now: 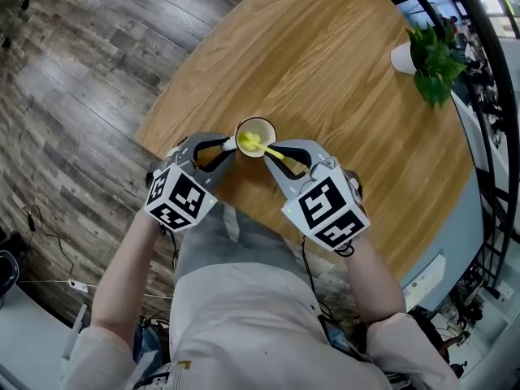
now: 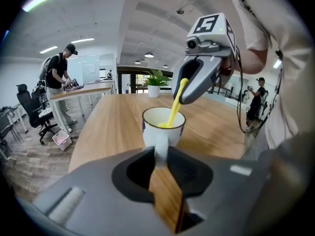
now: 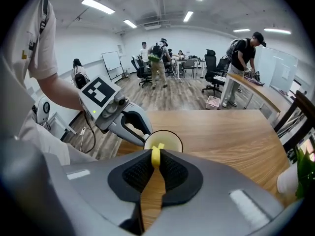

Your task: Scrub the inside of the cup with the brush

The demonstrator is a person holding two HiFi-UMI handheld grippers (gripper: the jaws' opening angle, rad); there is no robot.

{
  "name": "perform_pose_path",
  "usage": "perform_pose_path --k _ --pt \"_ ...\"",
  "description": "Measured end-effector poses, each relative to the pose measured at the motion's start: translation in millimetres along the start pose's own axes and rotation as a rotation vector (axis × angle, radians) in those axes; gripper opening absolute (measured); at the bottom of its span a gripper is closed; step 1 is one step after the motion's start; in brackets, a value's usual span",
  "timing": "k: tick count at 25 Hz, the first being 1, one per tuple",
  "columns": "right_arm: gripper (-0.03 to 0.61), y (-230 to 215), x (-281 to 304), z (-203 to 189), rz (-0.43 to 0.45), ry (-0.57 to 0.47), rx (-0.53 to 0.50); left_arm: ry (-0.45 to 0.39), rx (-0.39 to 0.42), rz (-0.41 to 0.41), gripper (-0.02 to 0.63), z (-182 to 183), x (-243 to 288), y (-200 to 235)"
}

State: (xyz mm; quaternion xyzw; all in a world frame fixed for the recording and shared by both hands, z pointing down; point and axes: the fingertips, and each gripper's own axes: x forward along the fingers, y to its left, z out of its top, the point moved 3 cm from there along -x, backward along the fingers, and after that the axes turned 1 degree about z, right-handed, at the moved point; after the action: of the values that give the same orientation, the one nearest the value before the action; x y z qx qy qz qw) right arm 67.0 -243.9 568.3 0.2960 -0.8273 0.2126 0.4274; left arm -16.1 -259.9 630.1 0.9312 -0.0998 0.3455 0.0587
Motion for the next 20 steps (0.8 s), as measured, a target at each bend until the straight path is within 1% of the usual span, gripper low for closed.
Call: perform_pose_path --k 7,11,13,16,20 --pt "0.034 1 15 2 0.042 0.073 -0.086 0.002 0.009 0.000 0.072 0 2 -2" --pt "0.032 -5 23 8 0.049 0.061 -0.121 0.006 0.029 -0.010 0.069 0 4 -2" --pt "0.034 -8 26 12 0.048 0.043 -0.117 0.006 0.034 -0.013 0.069 0 5 -2" --pt "0.034 -9 29 16 0.028 0.034 -0.116 0.006 0.038 -0.018 0.068 -1 4 -3" --pt "0.035 -12 27 18 -0.043 0.055 -0.149 0.004 0.026 -0.026 0.067 -2 3 -3"
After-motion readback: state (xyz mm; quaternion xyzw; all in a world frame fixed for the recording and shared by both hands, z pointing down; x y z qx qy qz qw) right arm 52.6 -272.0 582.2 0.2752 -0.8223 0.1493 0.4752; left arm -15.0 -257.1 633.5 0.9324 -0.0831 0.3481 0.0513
